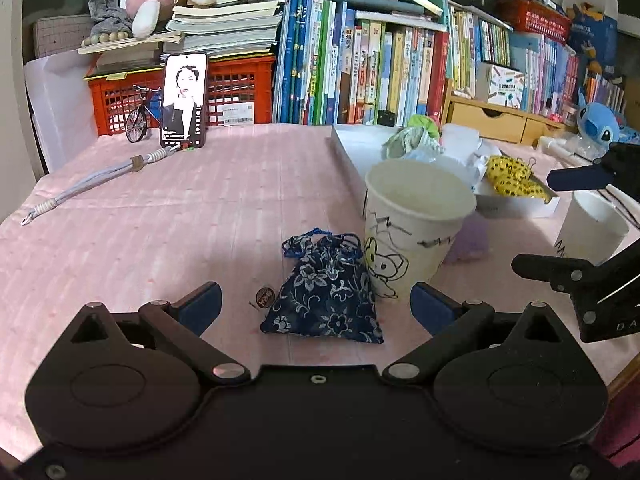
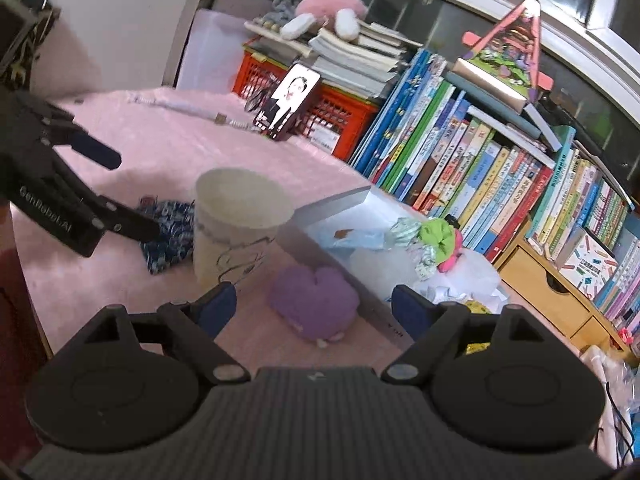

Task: Organize soft objects
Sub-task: 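Grasp the navy floral pouch with the left gripper while the right gripper grasps the purple plush heart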

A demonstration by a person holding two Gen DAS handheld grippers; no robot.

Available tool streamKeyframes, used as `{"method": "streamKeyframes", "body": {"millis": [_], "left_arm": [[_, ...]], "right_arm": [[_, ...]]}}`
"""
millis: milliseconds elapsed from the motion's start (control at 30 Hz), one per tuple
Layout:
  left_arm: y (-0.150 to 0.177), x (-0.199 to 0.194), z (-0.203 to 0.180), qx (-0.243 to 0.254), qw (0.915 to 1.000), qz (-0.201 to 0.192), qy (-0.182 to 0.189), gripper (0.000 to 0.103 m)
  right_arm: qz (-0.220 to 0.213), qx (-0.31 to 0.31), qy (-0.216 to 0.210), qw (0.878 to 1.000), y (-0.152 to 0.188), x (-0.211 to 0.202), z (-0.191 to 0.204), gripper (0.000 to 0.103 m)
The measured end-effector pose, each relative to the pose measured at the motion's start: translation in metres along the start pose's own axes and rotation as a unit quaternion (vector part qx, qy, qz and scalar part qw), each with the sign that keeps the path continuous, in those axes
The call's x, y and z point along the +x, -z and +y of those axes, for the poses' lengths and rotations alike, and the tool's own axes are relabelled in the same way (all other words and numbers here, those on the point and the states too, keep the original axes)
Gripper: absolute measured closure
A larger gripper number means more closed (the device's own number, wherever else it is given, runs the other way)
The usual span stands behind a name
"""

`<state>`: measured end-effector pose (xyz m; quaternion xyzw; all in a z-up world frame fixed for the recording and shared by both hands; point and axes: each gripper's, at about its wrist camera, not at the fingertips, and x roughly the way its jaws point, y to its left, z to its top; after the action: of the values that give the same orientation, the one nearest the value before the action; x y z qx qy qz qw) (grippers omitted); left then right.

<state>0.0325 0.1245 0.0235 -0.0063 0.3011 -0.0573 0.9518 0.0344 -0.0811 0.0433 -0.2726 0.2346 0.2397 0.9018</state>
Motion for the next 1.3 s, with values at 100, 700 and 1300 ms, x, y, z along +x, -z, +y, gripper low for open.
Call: {"method": "streamKeyframes", "body": {"millis": [100, 700, 1300], "left_arm": [[0.003, 0.004, -0.004, 0.011, 0.9999, -0.006, -0.007, 0.002], [0.014, 0.026, -0.013, 0.036, 0.9991, -0.014, -0.017, 0.005], [0.014, 0.041, -0.008, 0.018, 0.9998, 0.001, 0.004, 0.023]], "right_arm": [[0.003, -0.012, 0.008, 1.000, 0.003, 0.004, 0.006, 0.012], [0.016, -0.026, 0.046, 0.998, 0.018, 0.032, 0.026, 0.014], [0.032, 0.021, 0.065, 0.997, 0.013, 0.065, 0.022, 0.018]]}}
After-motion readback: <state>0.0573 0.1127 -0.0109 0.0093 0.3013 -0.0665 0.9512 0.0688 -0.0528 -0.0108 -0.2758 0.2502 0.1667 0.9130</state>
